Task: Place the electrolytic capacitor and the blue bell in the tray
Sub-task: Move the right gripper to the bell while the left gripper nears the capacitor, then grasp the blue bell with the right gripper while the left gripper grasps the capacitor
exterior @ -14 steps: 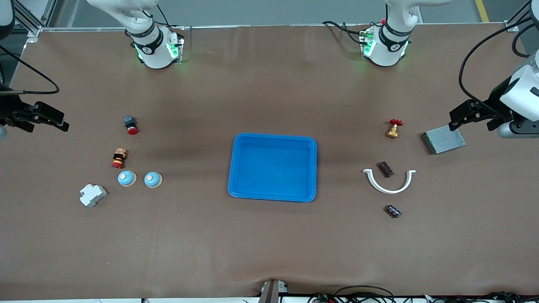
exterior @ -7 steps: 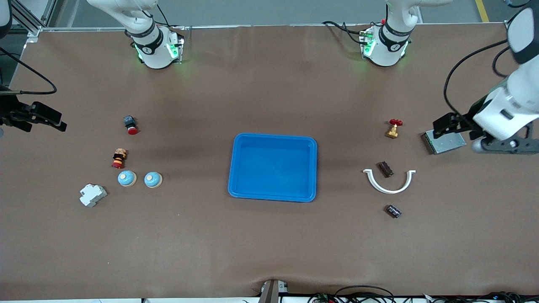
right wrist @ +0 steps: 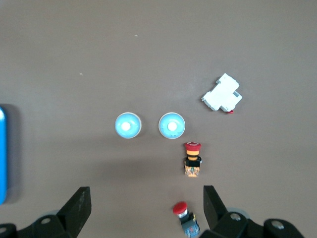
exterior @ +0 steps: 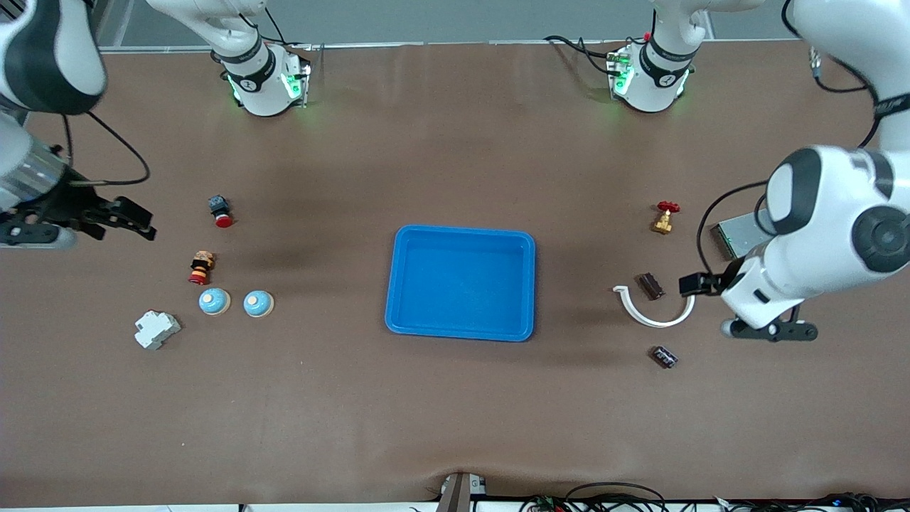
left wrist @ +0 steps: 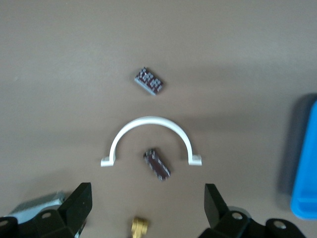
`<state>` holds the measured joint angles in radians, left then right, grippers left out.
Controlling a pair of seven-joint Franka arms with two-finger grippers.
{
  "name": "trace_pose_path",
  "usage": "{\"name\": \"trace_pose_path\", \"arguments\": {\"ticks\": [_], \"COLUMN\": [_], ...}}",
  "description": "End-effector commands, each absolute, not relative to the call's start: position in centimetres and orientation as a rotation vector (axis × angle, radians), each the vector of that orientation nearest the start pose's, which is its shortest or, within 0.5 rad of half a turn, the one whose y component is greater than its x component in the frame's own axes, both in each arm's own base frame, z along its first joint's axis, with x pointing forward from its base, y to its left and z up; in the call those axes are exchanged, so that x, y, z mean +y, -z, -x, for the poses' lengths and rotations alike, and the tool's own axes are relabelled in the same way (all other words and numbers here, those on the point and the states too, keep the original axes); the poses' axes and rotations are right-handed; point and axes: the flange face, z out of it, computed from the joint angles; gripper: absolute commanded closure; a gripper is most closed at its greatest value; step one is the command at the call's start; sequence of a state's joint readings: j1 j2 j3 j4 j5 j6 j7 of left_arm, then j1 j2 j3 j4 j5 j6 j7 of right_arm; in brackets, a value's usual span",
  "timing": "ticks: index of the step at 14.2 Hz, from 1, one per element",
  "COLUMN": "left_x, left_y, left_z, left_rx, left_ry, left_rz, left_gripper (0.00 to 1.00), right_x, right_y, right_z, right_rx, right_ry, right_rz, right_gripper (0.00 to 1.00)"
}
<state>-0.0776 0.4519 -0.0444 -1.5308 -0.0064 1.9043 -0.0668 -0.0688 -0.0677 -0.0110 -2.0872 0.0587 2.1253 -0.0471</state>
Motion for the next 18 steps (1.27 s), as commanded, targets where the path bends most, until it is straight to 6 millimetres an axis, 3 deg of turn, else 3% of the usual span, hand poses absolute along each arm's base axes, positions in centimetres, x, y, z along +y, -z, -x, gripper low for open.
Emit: {"name": "trace_pose_path", "arguments": {"ticks": [1, 4, 9, 12, 15, 18], "left_x": [-7.6, -8.2, -9.0, -8.9, -8.4, -7.9], "left_y": [-37.2, -33.8, -32.4, -31.3, -31.3, -31.7], "left_z": [-68.8, -69.7, -69.0, -67.6, -65.4, -63.1], "left_rx": [0.06, 0.02, -0.093, -0.119, -0.358, -0.394], "left_ry": [-0.063, -0.082, -0.131, -0.125, -0.189, -0.211], "left_rz": [3.176, 3.179, 3.201, 3.215, 3.258, 3.236], "left_gripper": [0.0, 0.0, 0.0, 0.0, 0.0, 0.0], "right_x": [-5.9, -6.4, -7.9, -8.1, -7.9, -7.7], "right_y": [-40.0, -32.7, -23.2, -20.3, -19.2, -17.9], "right_z": [-51.2, -52.7, -56.0, -57.6, -58.2, -58.2], "right_rx": [0.139, 0.156, 0.189, 0.189, 0.203, 0.212], "right_ry": [0.293, 0.258, 0.226, 0.19, 0.176, 0.152], "right_rz": [3.097, 3.105, 3.116, 3.117, 3.113, 3.11], "right_gripper": [0.0, 0.0, 0.0, 0.0, 0.0, 0.0]}}
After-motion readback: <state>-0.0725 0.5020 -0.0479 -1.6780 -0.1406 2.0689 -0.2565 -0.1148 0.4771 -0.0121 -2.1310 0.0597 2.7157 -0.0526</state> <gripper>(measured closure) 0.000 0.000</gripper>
